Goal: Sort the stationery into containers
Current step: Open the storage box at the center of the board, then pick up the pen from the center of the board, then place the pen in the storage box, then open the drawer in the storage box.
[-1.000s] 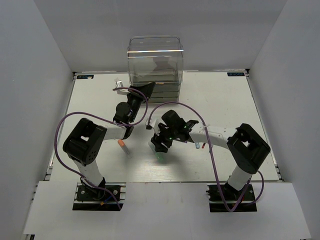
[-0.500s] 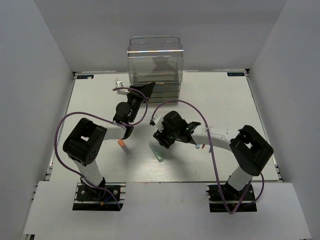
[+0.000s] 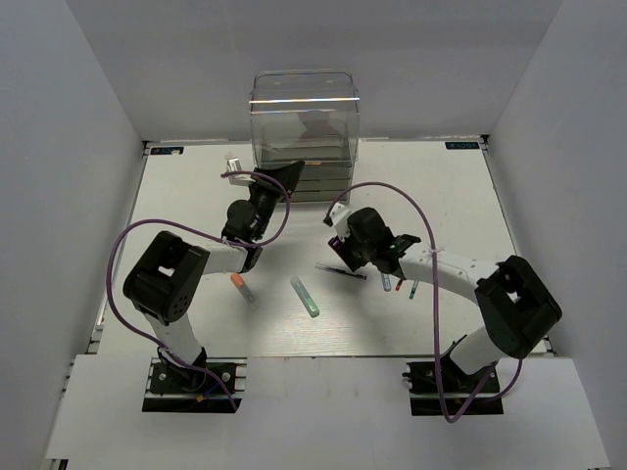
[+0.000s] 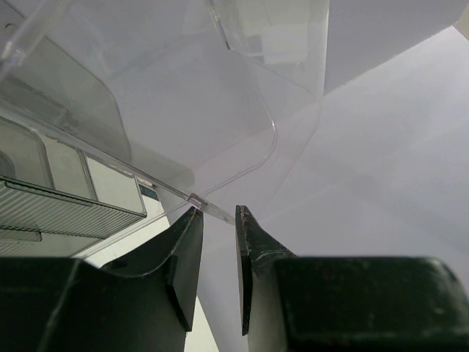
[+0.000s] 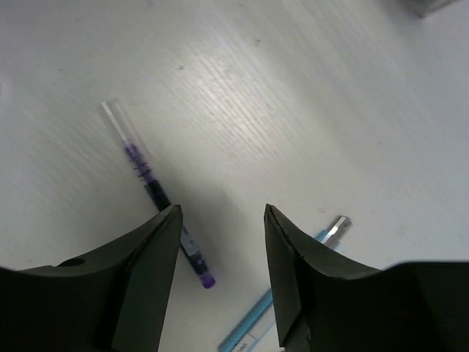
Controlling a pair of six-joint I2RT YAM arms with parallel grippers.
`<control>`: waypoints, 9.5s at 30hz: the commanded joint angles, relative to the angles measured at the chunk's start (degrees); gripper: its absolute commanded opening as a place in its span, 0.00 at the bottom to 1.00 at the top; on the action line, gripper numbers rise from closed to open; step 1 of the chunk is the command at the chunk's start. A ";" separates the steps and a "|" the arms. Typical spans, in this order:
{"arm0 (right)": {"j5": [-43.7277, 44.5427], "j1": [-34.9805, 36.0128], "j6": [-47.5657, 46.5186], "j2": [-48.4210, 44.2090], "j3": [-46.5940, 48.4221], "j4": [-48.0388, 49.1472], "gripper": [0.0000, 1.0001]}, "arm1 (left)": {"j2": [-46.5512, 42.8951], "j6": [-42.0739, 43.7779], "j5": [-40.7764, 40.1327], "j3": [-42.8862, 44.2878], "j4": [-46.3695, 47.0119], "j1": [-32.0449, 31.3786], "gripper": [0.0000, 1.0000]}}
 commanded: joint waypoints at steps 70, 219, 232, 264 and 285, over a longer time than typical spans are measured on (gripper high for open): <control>-8.72 -19.67 7.66 12.49 4.56 -13.97 0.16 | -3.61 0.13 -1.67 0.09 10.97 0.67 0.35; -24.72 -13.34 -61.42 25.59 18.09 59.33 0.00 | -3.08 -0.39 -1.14 -0.44 11.50 0.67 0.35; -23.49 -13.16 -60.11 24.53 15.81 59.86 0.34 | -3.08 -0.39 -1.14 -0.44 11.50 0.67 0.35; -31.43 -13.34 -45.47 4.85 0.07 47.40 0.28 | -8.34 -0.39 -0.08 -3.69 1.18 0.67 0.35; -29.45 -23.35 -7.72 2.21 11.42 5.81 0.32 | 1.74 -3.21 -2.10 2.29 -22.79 0.15 0.54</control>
